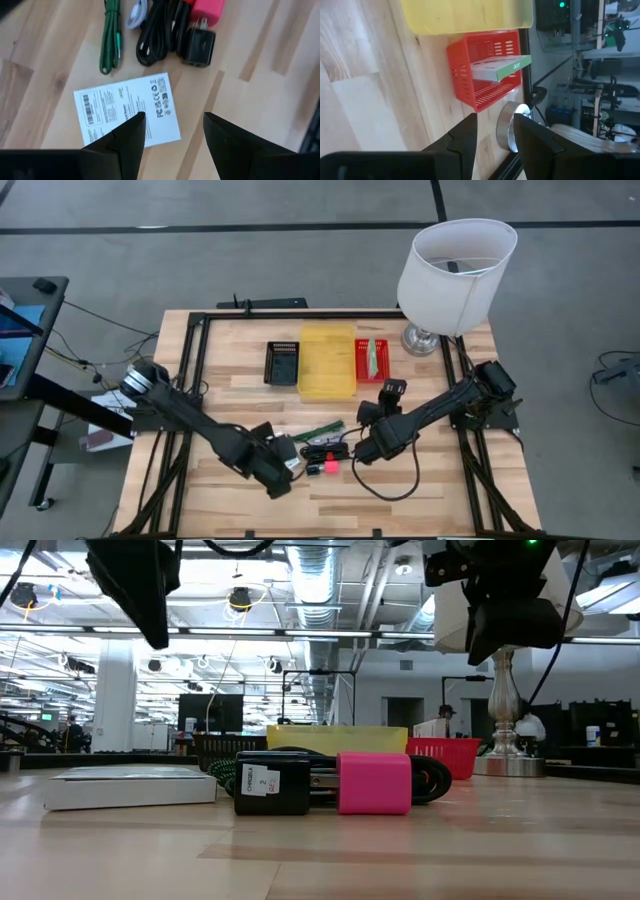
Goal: Pick and place items into bin
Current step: Put the white and green card reader box into the red bin
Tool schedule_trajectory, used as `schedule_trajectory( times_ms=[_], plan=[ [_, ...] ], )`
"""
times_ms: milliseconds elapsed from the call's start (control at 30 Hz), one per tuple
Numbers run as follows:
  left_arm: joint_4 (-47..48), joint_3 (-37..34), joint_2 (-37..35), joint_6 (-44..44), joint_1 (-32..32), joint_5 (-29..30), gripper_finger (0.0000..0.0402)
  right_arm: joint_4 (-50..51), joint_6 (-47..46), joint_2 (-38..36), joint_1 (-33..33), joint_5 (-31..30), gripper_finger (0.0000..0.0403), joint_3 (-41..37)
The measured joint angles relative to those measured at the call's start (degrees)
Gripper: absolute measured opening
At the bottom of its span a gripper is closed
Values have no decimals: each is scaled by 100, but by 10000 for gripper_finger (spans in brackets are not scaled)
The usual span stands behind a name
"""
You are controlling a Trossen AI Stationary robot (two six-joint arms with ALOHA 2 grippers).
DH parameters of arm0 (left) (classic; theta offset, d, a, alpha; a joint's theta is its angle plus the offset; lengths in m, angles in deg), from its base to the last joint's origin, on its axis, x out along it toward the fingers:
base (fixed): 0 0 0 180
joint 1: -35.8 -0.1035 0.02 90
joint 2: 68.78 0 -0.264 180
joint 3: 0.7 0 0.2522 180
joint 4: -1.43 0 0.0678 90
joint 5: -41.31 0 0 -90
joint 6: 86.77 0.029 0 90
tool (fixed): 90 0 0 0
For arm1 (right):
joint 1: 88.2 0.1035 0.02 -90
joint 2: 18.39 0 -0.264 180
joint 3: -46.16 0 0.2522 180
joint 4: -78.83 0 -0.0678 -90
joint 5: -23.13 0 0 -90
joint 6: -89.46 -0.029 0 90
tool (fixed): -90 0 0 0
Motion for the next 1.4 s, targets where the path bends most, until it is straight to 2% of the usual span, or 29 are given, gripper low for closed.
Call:
schedule_trajectory(
  times_ms=[233,500,600,833,1400],
  plan=[
    [59,55,386,-324,137,-69,192,0,160,0,122,157,120,0],
    [57,23,413,-872,224,15,192,-1,160,0,358,164,120,0],
    [32,31,530,-972,225,-162,192,0,160,0,464,170,120,0],
    [30,27,889,-966,162,-654,192,-2,160,0,667,179,120,0],
    [-5,29,892,-913,39,-733,192,0,1,0,768,461,120,0]
  ],
)
